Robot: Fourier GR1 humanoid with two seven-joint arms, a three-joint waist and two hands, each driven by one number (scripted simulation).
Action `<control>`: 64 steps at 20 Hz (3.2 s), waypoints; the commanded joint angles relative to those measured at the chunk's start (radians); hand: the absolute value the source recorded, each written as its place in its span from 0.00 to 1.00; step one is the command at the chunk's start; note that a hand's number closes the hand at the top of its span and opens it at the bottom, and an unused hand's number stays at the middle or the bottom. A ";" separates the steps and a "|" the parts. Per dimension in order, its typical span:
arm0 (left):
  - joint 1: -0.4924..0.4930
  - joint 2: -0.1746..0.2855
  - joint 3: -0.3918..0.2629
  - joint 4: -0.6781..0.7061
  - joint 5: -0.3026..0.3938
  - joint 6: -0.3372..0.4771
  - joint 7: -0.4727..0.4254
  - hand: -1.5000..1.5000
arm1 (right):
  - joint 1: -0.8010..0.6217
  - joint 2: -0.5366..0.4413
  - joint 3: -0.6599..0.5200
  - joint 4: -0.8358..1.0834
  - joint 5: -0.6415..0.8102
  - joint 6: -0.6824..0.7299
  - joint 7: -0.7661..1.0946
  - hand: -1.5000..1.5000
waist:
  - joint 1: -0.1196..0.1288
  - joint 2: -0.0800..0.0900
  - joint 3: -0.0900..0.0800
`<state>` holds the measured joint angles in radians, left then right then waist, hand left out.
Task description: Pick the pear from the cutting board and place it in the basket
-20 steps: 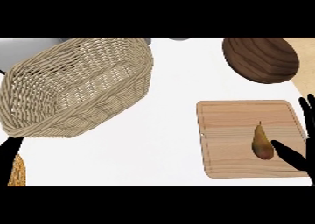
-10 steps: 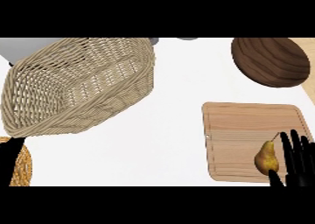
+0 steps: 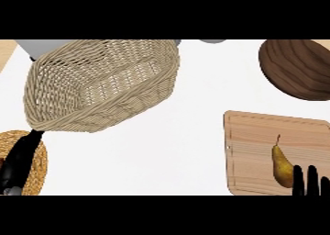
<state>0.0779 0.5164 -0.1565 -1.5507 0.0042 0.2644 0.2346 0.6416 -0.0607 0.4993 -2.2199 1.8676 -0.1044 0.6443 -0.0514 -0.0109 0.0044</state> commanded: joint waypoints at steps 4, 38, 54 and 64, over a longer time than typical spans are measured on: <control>-0.029 -0.022 0.002 0.130 -0.013 -0.067 -0.038 0.50 | 0.061 0.032 0.120 -0.027 0.131 -0.009 0.112 0.00 | 0.038 0.009 -0.005; -0.023 -0.100 0.039 0.054 -0.116 -0.123 0.038 0.50 | -0.232 -0.015 -0.187 0.293 -0.118 -0.066 0.095 0.00 | 0.053 0.010 -0.004; -0.115 -0.164 0.124 0.192 -0.187 -0.173 -0.013 0.50 | -0.251 -0.044 -0.288 0.485 -0.179 -0.228 0.060 0.00 | 0.048 0.010 -0.004; -0.077 -0.170 0.147 0.101 -0.180 -0.222 0.047 0.50 | -0.334 -0.094 -0.418 0.515 -0.271 -0.161 0.034 0.00 | 0.053 0.010 -0.004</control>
<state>-0.0287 0.3384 -0.0241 -1.3815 -0.1898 0.0744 0.2434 0.3156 -0.1395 0.1075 -1.7345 1.5871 -0.2854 0.6828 -0.0011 -0.0081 -0.0115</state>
